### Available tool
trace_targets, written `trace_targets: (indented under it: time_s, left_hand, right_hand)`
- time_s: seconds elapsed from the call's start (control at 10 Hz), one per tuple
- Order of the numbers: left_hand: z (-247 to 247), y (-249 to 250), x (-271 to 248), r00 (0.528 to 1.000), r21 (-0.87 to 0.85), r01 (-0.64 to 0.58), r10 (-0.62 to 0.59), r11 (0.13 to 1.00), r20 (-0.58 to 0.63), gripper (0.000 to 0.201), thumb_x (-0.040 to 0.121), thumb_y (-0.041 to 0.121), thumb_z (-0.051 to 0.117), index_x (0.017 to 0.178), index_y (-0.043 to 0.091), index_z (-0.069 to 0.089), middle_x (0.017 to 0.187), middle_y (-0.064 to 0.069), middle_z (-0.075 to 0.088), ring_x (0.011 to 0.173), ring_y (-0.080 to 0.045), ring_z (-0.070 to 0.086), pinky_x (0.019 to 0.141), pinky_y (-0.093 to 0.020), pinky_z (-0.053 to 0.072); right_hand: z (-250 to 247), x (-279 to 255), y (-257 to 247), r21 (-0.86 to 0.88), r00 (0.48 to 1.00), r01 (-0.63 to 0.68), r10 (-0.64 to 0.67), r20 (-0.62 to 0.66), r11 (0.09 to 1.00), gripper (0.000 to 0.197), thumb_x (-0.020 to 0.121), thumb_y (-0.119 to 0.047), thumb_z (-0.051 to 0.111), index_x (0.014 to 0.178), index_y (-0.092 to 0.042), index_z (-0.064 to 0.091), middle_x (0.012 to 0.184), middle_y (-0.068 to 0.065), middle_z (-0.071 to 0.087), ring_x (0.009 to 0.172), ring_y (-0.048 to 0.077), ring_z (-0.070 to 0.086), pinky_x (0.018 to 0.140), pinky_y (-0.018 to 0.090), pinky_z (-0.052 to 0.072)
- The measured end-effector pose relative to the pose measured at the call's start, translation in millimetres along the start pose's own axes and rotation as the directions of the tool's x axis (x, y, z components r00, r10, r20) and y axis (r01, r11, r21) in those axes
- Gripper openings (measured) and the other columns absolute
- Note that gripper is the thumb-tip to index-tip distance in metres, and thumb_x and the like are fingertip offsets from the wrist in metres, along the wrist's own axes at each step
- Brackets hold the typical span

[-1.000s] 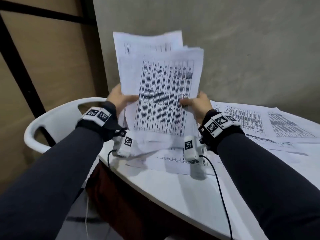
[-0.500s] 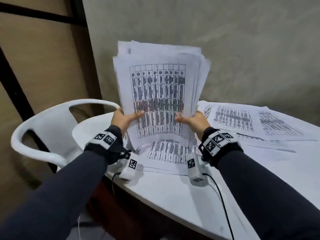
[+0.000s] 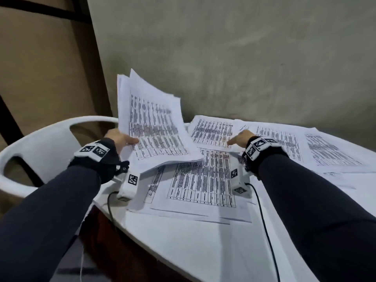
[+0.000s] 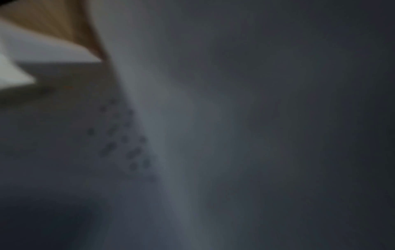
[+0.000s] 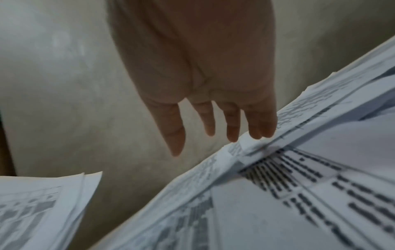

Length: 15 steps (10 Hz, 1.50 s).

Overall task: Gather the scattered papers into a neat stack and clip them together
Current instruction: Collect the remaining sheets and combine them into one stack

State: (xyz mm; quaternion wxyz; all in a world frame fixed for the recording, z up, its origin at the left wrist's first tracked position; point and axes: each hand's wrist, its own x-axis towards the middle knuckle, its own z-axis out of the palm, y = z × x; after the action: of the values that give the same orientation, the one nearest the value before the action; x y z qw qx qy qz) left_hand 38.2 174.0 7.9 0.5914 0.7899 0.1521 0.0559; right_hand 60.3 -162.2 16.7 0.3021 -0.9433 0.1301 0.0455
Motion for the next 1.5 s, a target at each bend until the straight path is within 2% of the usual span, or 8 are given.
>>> trace_targets:
  time_s: [0.1, 0.2, 0.4, 0.7, 0.9, 1.1, 1.3, 1.5]
  left_hand:
    - [-3.9, -15.1, 12.8, 0.993, 0.216, 0.049, -0.071, 0.975, 0.094, 0.056, 0.065, 0.011, 0.082, 0.113, -0.006, 0.059, 0.11, -0.011, 0.062, 0.099, -0.022, 0.056, 0.087, -0.027, 0.043]
    - [-6.7, -38.7, 37.5, 0.978, 0.27, 0.076, -0.125, 0.96, 0.167, 0.072, 0.055, 0.012, 0.086, 0.119, -0.004, 0.057, 0.119, -0.014, 0.063, 0.114, -0.032, 0.058, 0.104, -0.043, 0.044]
    - [-3.4, -33.8, 29.6, 0.955, 0.172, 0.132, -0.172, 0.976, 0.24, 0.04, 0.082, -0.009, 0.059, 0.121, -0.003, 0.056, 0.123, -0.015, 0.06, 0.105, -0.03, 0.057, 0.1, -0.038, 0.04]
    - [-39.4, -28.2, -3.6, 0.967, 0.071, 0.166, -0.177, 0.984, 0.185, 0.042, 0.081, 0.008, 0.066, 0.121, 0.0, 0.058, 0.125, -0.009, 0.061, 0.116, -0.029, 0.057, 0.098, -0.032, 0.039]
    - [-42.6, -36.6, -23.7, 0.962, 0.078, 0.175, -0.188, 0.981, 0.199, 0.064, 0.057, 0.019, 0.085, 0.113, 0.001, 0.059, 0.123, -0.006, 0.062, 0.113, -0.021, 0.055, 0.106, -0.034, 0.036]
    - [-23.8, -31.6, -55.3, 0.972, 0.338, 0.188, -0.224, 0.922, 0.071, 0.046, 0.077, 0.013, 0.073, 0.117, -0.002, 0.057, 0.115, -0.012, 0.059, 0.108, -0.031, 0.054, 0.087, -0.032, 0.04]
    - [-4.9, -20.2, -84.1, 0.964, 0.294, 0.11, -0.174, 0.949, 0.201, 0.038, 0.08, 0.012, 0.07, 0.114, -0.001, 0.057, 0.115, -0.007, 0.059, 0.108, -0.024, 0.055, 0.092, -0.031, 0.043]
    - [-7.5, -55.1, -52.1, 0.893, 0.36, 0.057, -0.209, 0.931, 0.399, 0.072, 0.055, 0.014, 0.084, 0.122, 0.001, 0.059, 0.127, -0.017, 0.062, 0.118, -0.033, 0.058, 0.11, -0.046, 0.037]
  right_hand:
    - [4.1, 21.3, 5.0, 0.03, 0.997, -0.06, 0.061, -0.051, 0.998, 0.051, 0.086, -0.021, 0.066, 0.13, -0.001, 0.051, 0.137, 0.017, 0.05, 0.126, 0.03, 0.048, 0.079, 0.024, 0.033]
    - [16.1, 33.4, 2.3, -0.064, 0.998, -0.053, 0.05, -0.045, 0.997, 0.055, 0.087, -0.039, 0.061, 0.128, -0.004, 0.053, 0.137, 0.015, 0.052, 0.124, 0.03, 0.051, 0.092, 0.03, 0.041]
    - [25.8, 29.5, -6.0, -0.442, 0.998, 0.058, -0.069, -0.008, 0.895, 0.041, 0.091, -0.047, 0.051, 0.112, -0.014, 0.061, 0.126, 0.009, 0.059, 0.11, 0.026, 0.058, 0.095, 0.033, 0.044]
    - [-1.3, 24.5, 6.7, -0.041, 0.997, -0.034, 0.031, -0.072, 0.999, 0.044, 0.077, -0.013, 0.067, 0.119, 0.0, 0.059, 0.122, 0.018, 0.061, 0.112, 0.031, 0.06, 0.095, 0.037, 0.051]
    - [1.8, -45.1, 31.8, -0.398, 0.973, 0.031, 0.064, 0.223, 0.917, 0.073, 0.066, -0.028, 0.082, 0.127, -0.004, 0.05, 0.091, 0.009, 0.058, 0.081, 0.023, 0.056, 0.088, 0.038, 0.051]
    - [4.9, -90.6, 38.0, -0.404, 0.971, 0.088, 0.012, 0.239, 0.91, 0.029, 0.062, -0.043, 0.083, 0.059, -0.018, 0.068, 0.074, 0.001, 0.066, 0.073, 0.02, 0.061, 0.063, 0.023, 0.045]
    - [13.2, -110.6, 29.2, -0.052, 0.976, -0.026, 0.037, 0.213, 0.998, 0.023, 0.08, -0.02, 0.074, 0.086, -0.002, 0.061, 0.067, 0.014, 0.064, 0.061, 0.021, 0.063, 0.054, 0.017, 0.047]
    - [29.1, -107.5, 37.0, -0.003, 0.977, -0.072, 0.071, 0.202, 0.997, 0.03, 0.07, -0.021, 0.081, 0.068, -0.006, 0.055, 0.061, 0.01, 0.061, 0.056, 0.021, 0.052, 0.057, 0.024, 0.044]
